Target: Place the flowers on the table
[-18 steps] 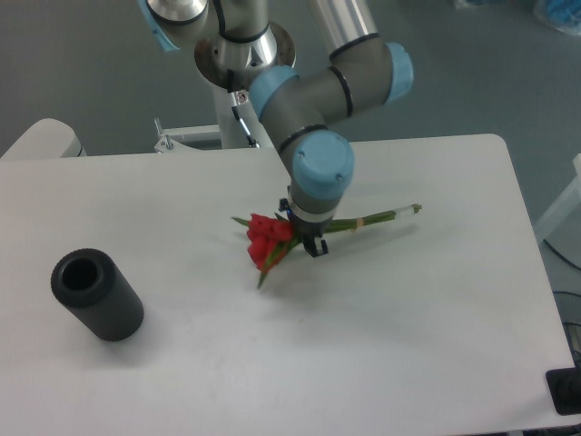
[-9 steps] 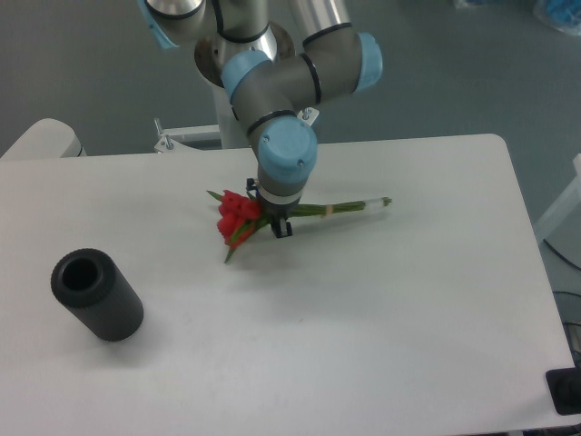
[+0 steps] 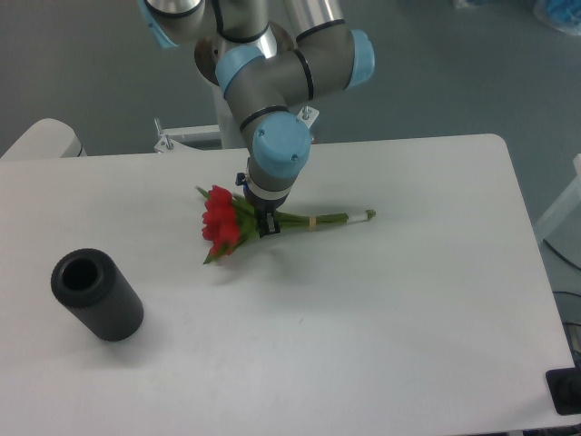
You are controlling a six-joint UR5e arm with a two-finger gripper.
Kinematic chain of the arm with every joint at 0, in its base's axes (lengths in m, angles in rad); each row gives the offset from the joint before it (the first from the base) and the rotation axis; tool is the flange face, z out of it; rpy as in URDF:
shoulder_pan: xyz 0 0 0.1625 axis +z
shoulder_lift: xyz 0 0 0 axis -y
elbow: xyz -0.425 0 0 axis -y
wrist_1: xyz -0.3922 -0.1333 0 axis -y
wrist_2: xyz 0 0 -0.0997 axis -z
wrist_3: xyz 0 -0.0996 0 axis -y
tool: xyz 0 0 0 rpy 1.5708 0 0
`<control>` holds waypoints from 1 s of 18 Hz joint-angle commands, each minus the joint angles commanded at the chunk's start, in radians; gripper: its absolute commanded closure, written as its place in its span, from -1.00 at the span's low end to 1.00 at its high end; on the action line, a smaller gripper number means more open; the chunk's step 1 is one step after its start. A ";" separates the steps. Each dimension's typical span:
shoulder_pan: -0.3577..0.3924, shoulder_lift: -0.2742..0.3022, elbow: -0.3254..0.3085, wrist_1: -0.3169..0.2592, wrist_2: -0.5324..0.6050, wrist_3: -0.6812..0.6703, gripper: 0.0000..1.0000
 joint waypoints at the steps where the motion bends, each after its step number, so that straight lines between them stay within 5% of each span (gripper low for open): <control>1: 0.002 0.000 0.005 0.000 0.002 0.000 -1.00; 6: 0.014 -0.005 0.063 -0.003 0.000 -0.002 -1.00; 18: 0.074 -0.159 0.331 -0.008 0.008 -0.015 -1.00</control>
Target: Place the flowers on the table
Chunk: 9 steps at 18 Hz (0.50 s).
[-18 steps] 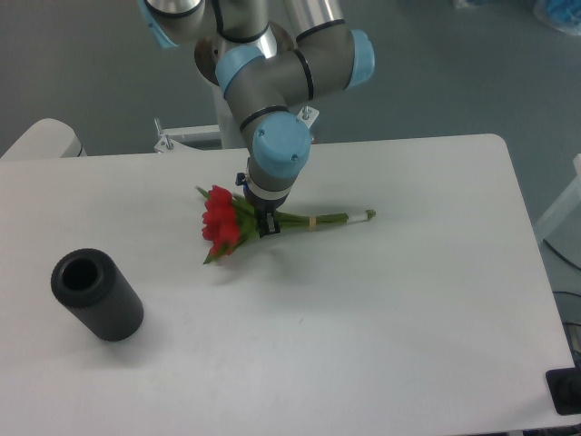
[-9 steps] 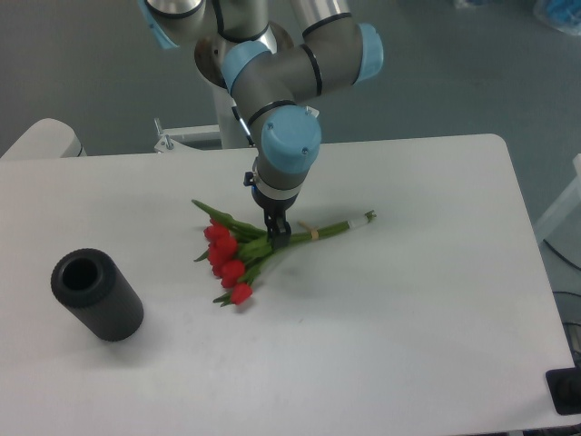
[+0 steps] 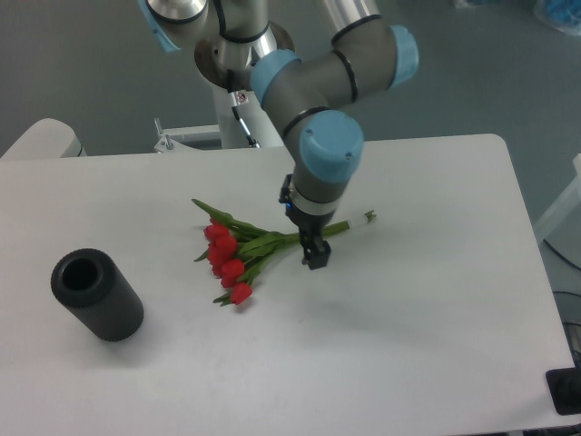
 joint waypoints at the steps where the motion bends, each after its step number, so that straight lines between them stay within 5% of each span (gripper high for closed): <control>1: 0.000 -0.017 0.018 -0.002 0.002 -0.009 -1.00; 9: 0.003 -0.135 0.124 -0.002 0.006 -0.218 -1.00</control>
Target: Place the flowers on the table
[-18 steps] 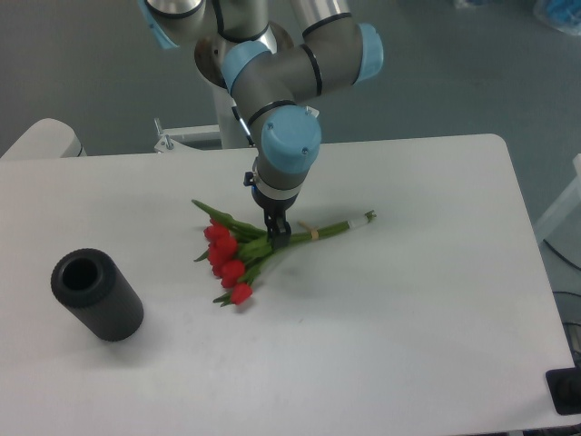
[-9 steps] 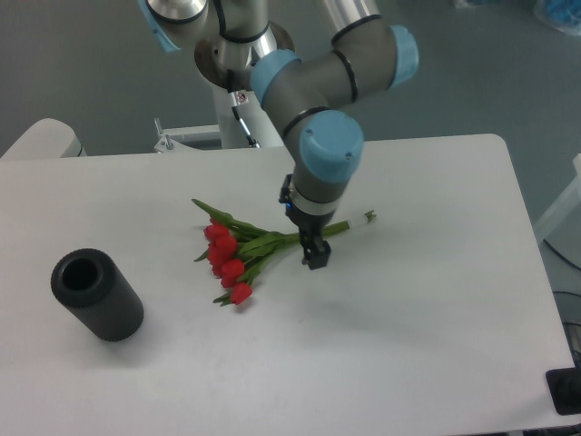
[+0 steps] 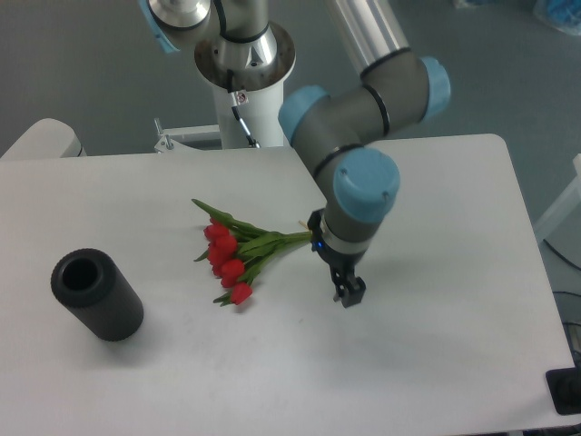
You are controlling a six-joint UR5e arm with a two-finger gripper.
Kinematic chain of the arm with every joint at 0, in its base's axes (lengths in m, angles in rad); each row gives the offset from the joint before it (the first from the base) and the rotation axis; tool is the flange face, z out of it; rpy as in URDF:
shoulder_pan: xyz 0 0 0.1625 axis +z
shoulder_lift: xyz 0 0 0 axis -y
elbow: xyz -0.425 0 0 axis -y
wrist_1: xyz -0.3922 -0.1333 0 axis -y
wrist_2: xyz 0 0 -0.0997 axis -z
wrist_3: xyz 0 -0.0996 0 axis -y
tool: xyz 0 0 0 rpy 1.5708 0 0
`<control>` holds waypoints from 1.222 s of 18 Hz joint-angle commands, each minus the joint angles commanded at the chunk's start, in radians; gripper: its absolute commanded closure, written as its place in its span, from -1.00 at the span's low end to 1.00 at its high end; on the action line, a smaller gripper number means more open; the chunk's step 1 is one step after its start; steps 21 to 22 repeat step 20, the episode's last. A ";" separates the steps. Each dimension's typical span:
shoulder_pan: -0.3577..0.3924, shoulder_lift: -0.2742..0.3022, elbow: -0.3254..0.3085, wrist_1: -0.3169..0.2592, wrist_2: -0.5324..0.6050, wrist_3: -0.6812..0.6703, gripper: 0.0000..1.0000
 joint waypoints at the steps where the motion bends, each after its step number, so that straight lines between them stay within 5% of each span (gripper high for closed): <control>1: 0.000 -0.005 0.003 0.002 -0.002 -0.020 -1.00; 7: 0.002 -0.049 0.052 0.002 -0.002 -0.120 -1.00; 22: -0.008 -0.064 0.055 0.049 0.041 -0.088 -1.00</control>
